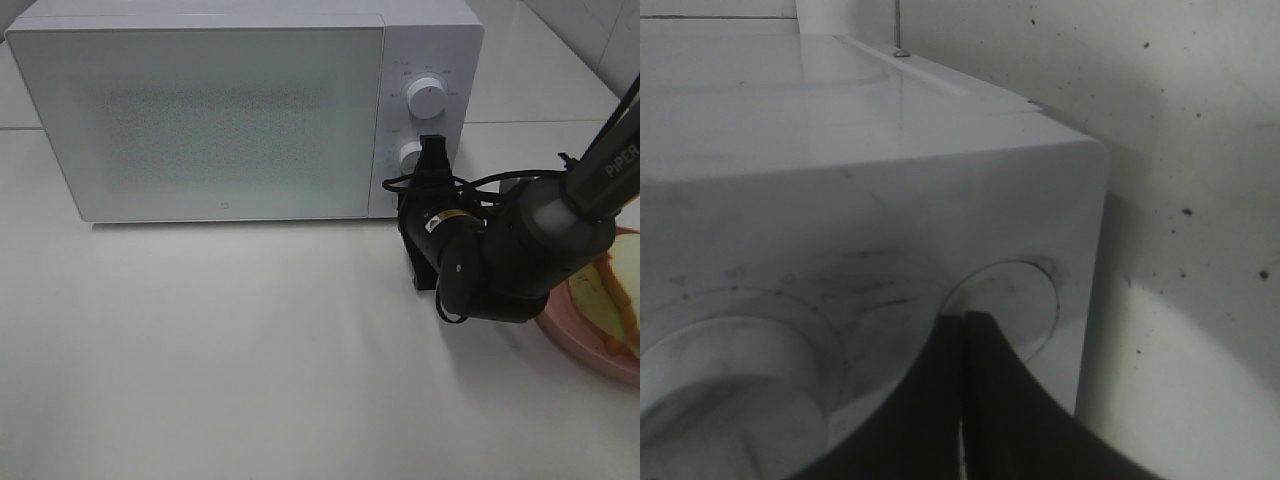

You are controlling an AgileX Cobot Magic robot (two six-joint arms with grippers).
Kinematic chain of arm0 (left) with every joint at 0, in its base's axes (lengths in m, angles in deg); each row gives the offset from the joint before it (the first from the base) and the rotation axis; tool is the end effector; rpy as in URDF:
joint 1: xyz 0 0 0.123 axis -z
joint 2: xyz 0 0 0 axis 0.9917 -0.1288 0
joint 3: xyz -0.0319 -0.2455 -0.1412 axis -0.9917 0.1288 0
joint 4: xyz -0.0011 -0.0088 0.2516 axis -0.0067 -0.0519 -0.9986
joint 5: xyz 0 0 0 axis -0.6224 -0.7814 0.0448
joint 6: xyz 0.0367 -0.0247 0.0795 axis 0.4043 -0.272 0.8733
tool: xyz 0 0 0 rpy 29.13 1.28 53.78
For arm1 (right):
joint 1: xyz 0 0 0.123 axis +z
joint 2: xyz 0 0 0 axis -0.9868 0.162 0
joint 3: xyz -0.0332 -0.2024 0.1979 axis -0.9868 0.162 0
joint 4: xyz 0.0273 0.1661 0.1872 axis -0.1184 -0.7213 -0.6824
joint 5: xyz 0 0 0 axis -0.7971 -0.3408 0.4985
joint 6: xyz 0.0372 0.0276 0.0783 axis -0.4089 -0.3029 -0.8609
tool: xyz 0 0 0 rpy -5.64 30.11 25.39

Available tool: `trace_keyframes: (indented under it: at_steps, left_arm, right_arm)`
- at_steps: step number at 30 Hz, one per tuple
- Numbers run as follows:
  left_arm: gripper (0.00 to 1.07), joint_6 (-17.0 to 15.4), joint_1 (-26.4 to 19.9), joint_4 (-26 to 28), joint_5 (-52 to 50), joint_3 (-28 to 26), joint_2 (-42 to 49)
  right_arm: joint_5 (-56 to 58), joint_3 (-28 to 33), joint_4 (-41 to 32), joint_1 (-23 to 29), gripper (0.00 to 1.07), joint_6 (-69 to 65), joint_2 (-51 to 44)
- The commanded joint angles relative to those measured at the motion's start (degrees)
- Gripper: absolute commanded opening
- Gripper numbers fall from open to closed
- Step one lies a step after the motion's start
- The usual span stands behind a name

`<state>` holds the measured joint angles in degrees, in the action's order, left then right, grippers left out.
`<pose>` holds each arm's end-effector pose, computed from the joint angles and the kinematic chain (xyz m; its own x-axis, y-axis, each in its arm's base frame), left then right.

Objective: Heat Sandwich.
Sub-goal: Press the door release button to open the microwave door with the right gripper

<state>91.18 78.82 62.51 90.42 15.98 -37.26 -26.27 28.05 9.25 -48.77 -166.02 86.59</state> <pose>-0.0043 -0.0053 0.2783 -0.4378 0.0062 -0.8991 -0.0017 1.0000 0.0077 0.3293 0.1547 0.0823 -0.0526 0.9983 -0.0248 0.2857 0.0388 0.9575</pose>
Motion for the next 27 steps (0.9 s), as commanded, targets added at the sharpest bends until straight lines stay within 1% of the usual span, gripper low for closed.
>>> trace_keyframes:
  at_steps: [1, 9, 11, 15, 20, 27]
  left_arm:
    - [1.03, -0.23, 0.11, -0.11, -0.92, 0.17, 1.55]
    - [1.03, -0.23, 0.11, -0.11, -0.92, 0.17, 1.55]
    - [1.03, -0.23, 0.11, -0.11, -0.92, 0.17, 1.55]
    - [1.03, -0.23, 0.11, -0.11, -0.92, 0.17, 1.55]
    - [1.03, -0.23, 0.11, -0.11, -0.92, 0.17, 1.55]
    - [1.03, -0.23, 0.11, -0.11, -0.92, 0.17, 1.55]
  right_arm:
    - [-0.74, -1.15, -0.4, -0.63, 0.0, 1.38, 0.11]
    - [-0.06, -3.78, -1.38, -0.63, 0.0, 1.83, 1.2]
    - [-1.95, -3.9, -3.15, -0.63, 0.0, 3.67, 1.2]
    - [-3.72, -3.95, -4.01, -0.63, 0.0, 3.9, 1.2]
    - [-4.93, -6.07, -4.41, -0.63, 0.0, 4.47, 1.26]
    - [-5.39, -9.34, -3.95, -2.64, 0.0, 5.21, 1.38]
